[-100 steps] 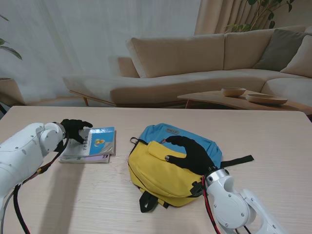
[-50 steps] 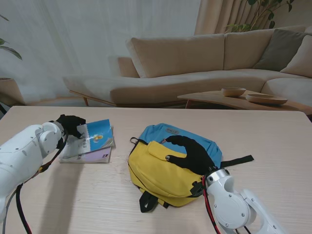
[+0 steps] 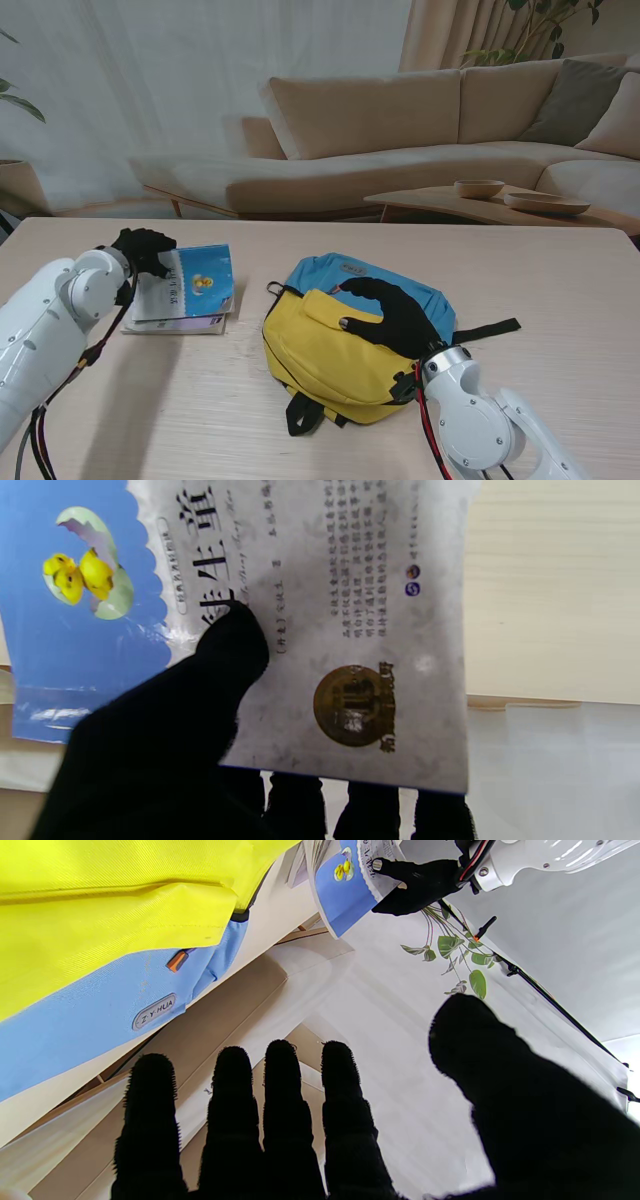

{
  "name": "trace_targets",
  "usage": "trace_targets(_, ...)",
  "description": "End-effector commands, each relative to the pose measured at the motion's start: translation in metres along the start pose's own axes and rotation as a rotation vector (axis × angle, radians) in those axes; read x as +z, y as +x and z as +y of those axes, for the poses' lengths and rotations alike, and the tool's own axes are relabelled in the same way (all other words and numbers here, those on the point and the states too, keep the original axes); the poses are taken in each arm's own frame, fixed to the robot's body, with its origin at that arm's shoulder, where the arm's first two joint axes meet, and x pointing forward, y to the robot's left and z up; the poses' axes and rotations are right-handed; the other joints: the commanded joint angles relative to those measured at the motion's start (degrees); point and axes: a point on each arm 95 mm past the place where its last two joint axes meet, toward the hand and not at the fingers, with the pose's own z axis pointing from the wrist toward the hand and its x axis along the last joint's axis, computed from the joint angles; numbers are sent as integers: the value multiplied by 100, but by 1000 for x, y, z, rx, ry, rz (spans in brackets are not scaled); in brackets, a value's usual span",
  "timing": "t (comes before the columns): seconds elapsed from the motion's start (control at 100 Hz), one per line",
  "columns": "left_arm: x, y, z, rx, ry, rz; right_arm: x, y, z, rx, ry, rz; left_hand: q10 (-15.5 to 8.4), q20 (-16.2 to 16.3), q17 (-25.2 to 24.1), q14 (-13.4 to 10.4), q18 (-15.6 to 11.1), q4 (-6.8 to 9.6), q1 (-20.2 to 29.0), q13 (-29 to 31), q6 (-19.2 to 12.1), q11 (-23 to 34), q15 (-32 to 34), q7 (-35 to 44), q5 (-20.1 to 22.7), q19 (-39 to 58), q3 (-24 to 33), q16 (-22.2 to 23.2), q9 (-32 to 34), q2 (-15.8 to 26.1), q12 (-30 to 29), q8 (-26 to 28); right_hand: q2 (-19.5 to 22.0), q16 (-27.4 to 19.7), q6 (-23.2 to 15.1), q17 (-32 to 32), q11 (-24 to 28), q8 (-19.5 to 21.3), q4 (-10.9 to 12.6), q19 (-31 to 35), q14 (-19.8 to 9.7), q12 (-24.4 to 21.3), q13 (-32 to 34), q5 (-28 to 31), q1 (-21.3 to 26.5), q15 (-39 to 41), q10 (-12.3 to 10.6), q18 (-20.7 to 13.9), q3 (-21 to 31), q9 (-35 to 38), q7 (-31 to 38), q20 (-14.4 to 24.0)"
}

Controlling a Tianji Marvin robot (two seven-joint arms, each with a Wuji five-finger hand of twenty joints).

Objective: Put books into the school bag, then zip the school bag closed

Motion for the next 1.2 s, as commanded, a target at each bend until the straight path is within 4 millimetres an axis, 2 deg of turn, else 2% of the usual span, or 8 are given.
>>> trace_targets(0.0,-4,4,0,0,-4,9,-1,4,-4,12,13,5,79,103,-107,-23,-66,386,187,-230,-375,-318,-360,608,577,-253,863,-257,-381,177,-502,504,-67,-5,-5,-30,83,-23,114,11,-147,-10,-166,60,-63,-9,-137,-163,171,-37,2,-60)
trace_targets(0.09,-14,10,-5,-4,12,20,-1,5,-4,16,11,6,69,216,-104,-42,-83,403,175,-160,-321,-632,-653,598,566,-265,939,-523,-555,155,-2134,693,-65,-4,-12,-26,82,-23,116,18,-155,-10,-160,60,-63,-5,-147,-165,176,-41,1,-56)
trace_targets(0.26,-32,18,-14,-16,41,37,-1,6,-5,22,8,8,217,355,-27,34,-24,440,195,168,-330,-1040,-1063,605,485,49,890,-863,-89,240,-2904,1024,-61,-6,-16,-26,78,-21,135,20,-155,-11,-164,57,-33,-10,-154,-174,226,-44,0,-53)
trace_targets(0.46,-52,30,-22,-60,75,66,0,8,-5,26,4,8,520,321,551,446,332,467,434,1357,-547,-2175,-578,432,515,986,550,-782,2302,370,-1528,1665,-36,-6,-87,-55,79,-11,195,20,-159,-10,-183,7,5,-12,-185,-235,402,-56,7,-49)
trace_targets(0.56,-63,36,-26,-75,92,83,1,10,-5,26,-1,8,474,335,876,550,520,467,547,1958,-635,-1924,-192,396,462,1399,302,-707,3007,509,-1449,1841,-33,4,-134,-63,103,10,234,50,-158,2,-184,-64,29,6,-217,-287,530,-72,37,-32)
trace_targets(0.68,-77,44,-32,-98,109,115,3,10,-6,30,-8,5,706,270,1045,614,637,530,591,2244,-631,-1341,161,340,422,1820,104,-647,3152,676,-1566,2024,-110,20,-159,-85,143,39,293,87,-176,20,-206,-134,72,35,-239,-320,818,-109,104,-3)
trace_targets(0.94,-105,65,-46,-159,156,203,7,12,-5,45,-23,0,684,549,1893,943,1069,557,595,3297,-676,-839,874,356,391,2661,-9,-431,3139,826,-1489,2228,-186,23,-189,-106,146,43,275,88,-197,22,-255,-242,112,34,-290,-366,941,-191,134,6)
trace_targets(1.19,-128,94,-57,-242,165,301,12,15,-10,79,-28,-2,770,661,1906,977,1109,585,589,3327,-599,-616,1140,362,376,2917,23,-310,3086,851,-1423,2332,-280,42,-185,-105,190,49,203,114,-225,41,-331,-385,193,65,-339,-447,752,-369,172,27)
